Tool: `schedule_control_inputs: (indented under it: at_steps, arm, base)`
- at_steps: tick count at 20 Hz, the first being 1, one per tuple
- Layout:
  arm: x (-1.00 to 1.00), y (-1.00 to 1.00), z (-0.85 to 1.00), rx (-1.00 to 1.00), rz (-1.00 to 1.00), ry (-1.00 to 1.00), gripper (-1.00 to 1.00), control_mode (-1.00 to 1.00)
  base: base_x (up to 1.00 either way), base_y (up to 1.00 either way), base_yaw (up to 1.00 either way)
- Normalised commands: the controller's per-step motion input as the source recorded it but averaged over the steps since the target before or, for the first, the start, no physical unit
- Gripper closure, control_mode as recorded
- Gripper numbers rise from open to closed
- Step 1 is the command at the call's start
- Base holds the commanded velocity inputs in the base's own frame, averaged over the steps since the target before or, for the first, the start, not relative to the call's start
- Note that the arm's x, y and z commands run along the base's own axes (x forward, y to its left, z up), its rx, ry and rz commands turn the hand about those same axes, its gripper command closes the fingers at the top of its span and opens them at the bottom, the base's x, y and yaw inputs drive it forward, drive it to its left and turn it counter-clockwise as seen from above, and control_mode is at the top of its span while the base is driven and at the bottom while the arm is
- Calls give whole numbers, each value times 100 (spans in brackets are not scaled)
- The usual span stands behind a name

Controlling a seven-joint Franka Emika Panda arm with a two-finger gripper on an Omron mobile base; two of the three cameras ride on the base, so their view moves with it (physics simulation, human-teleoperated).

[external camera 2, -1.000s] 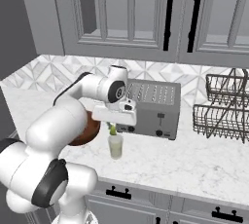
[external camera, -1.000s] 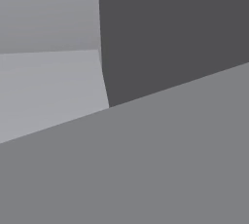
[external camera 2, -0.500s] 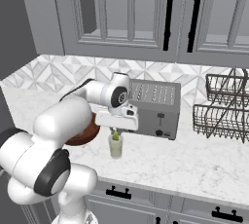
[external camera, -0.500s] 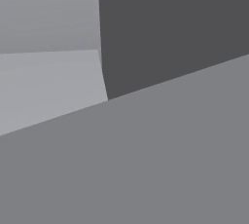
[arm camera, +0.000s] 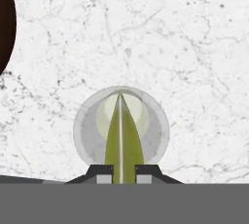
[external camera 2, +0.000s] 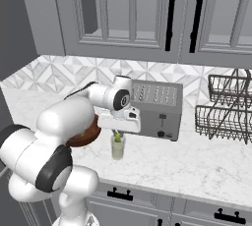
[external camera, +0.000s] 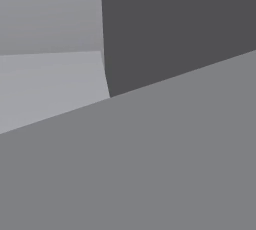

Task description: Grab a lemon wedge from the fridge and one ice cube from the ice bowl, and put them in the glass of lemonade.

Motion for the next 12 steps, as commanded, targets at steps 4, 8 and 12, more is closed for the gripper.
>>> schedule_control_inputs:
  at_steps: [4, 8, 12]
  arm:
    - [0, 0, -1, 0, 0, 0, -100, -100]
    - [0, 0, 0, 0, -1, -2, -100, -100]
    - [0, 0, 2, 1, -2, -5, -100, -100]
  base:
    - [0, 0, 0]
    - [0, 0, 0]
    - [0, 0, 0]
